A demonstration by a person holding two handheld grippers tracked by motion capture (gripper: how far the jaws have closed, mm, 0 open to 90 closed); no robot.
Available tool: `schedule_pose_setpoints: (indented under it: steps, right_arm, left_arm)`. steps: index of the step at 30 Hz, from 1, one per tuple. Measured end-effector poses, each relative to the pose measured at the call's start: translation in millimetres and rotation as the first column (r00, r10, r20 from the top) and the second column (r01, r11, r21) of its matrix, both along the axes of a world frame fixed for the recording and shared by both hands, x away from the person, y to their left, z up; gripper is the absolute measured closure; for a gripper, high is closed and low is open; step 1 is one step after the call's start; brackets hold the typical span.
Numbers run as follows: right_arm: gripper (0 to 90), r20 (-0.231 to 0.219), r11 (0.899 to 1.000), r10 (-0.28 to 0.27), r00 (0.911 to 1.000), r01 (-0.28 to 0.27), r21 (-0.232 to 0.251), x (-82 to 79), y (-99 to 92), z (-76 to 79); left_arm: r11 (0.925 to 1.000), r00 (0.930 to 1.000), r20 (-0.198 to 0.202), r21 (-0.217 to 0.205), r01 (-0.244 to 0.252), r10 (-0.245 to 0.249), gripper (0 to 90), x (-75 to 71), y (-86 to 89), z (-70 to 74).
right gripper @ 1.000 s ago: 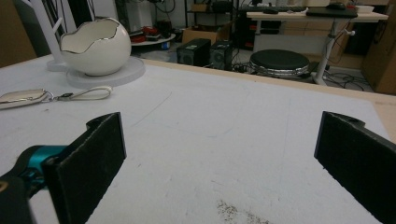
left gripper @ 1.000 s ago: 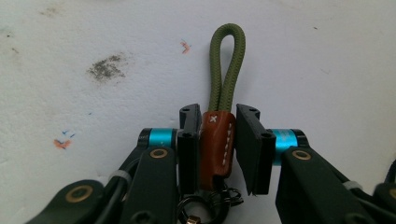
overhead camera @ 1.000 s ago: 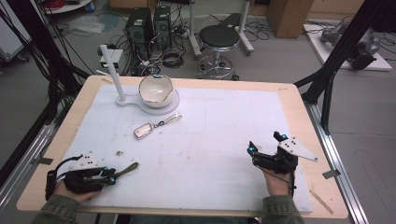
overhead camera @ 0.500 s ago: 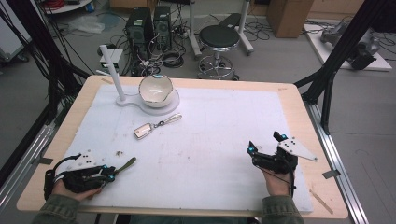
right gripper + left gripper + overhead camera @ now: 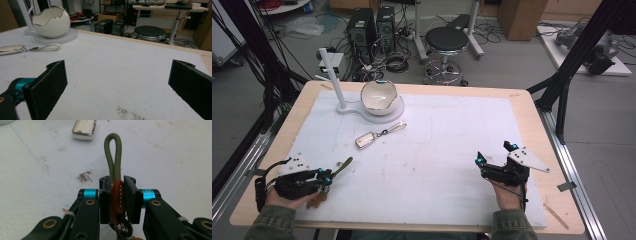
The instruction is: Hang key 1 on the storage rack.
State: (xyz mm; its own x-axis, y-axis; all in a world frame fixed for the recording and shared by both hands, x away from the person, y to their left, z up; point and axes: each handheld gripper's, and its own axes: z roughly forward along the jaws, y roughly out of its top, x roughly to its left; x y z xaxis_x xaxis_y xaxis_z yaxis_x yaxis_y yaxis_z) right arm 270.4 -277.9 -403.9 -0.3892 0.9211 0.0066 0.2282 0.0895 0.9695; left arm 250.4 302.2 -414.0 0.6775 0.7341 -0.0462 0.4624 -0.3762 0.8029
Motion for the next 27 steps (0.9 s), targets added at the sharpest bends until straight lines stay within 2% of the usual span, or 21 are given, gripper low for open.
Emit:
schedule_pose_setpoints:
  steps: [3,4,6,7,10,15,16,18,19,22,23,27]
  right_arm:
    - [0.9,-0.002,1.0,-0.001,1.0,0.001,0.001,-0.4,-0.3,0.2]
    - [0.9,-0.001,1.0,-0.005,1.0,0.005,0.004,-0.6,-0.8,0.4]
    - [0.9,0.0,1.0,-0.006,1.0,0.006,0.005,-1.0,-1.2,0.3]
    - [0.9,0.005,1.0,-0.005,1.0,0.005,0.001,-0.8,-1.7,0.2]
    - [0.9,0.006,1.0,-0.009,0.9999,0.009,0.004,-1.6,-3.6,0.1]
    - [0.9,-0.004,1.0,-0.016,0.9999,0.016,0.025,-2.1,-4.8,0.3]
    - [0.9,0.0,1.0,-0.008,1.0,0.008,0.01,-1.9,-3.7,-0.1]
    - [0.9,0.001,1.0,-0.008,1.0,0.008,0.001,-2.7,-3.1,-0.1]
    - [0.9,0.002,1.0,-0.007,1.0,0.007,0.003,-3.2,-3.1,0.1]
    - [0.9,0.004,1.0,-0.007,1.0,0.007,0.006,-3.0,-3.9,0.2]
    - [0.9,0.002,1.0,-0.006,1.0,0.006,0.008,-3.0,-4.0,0.2]
    - [0.9,0.002,1.0,-0.003,1.0,0.003,0.004,-2.6,-3.5,0.0]
  left_arm:
    - [0.9998,0.9998,0.008,-0.007,-0.016,0.016,76.4,1.4,2.7,2.4]
    - [0.9991,0.9993,0.019,-0.028,-0.033,0.033,76.5,3.3,5.7,4.8]
    - [0.9981,0.9987,0.023,-0.042,-0.045,0.046,76.6,5.6,8.3,7.2]
    - [0.9981,0.9987,0.023,-0.042,-0.045,0.046,76.6,5.6,8.3,7.2]
    - [0.9954,0.995,0.04,-0.034,-0.09,0.092,76.7,12.9,14.3,17.1]
    - [0.9927,0.9921,0.052,-0.044,-0.112,0.114,76.6,23.6,18.5,30.5]
    - [0.9926,0.9899,0.076,-0.029,-0.118,0.12,76.7,28.1,18.0,37.8]
    - [0.9922,0.9887,0.085,-0.028,-0.121,0.123,76.7,29.4,17.2,40.3]
    - [0.9925,0.9867,0.108,-0.013,-0.122,0.122,76.8,32.9,15.7,47.2]
    - [0.9923,0.9863,0.109,-0.01,-0.124,0.124,76.8,35.7,13.8,50.6]
    - [0.9923,0.9864,0.111,0.009,-0.123,0.122,76.8,38.9,12.2,53.9]
    - [0.9907,0.9846,0.112,0.007,-0.136,0.134,76.8,44.0,12.3,57.7]
